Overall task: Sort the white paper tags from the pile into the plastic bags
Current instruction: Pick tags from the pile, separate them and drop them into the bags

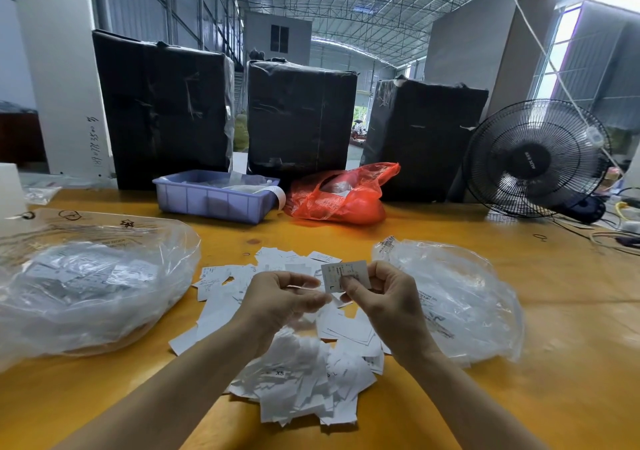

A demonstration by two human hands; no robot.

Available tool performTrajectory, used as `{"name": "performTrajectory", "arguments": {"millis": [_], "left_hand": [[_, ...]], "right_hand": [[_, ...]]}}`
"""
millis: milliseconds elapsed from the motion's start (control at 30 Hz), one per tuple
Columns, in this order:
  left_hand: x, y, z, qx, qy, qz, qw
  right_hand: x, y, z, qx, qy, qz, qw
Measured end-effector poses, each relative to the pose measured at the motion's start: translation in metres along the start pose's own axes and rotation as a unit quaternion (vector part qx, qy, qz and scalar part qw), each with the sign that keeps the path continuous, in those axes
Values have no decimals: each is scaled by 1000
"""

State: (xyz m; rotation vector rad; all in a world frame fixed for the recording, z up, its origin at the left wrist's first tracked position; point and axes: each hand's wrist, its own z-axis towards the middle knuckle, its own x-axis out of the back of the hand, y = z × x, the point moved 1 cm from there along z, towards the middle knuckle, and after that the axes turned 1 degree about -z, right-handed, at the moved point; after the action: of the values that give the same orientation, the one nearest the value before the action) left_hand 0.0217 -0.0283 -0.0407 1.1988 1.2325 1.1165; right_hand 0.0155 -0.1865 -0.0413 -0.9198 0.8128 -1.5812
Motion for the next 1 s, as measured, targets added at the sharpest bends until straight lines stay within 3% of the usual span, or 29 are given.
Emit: {"name": "performTrajectory", "arguments": {"millis": [1000], "left_hand": [[-1, 3, 0, -13, 5, 38, 999]], "right_hand": [[-3, -1, -4, 143, 34, -182, 972]]}}
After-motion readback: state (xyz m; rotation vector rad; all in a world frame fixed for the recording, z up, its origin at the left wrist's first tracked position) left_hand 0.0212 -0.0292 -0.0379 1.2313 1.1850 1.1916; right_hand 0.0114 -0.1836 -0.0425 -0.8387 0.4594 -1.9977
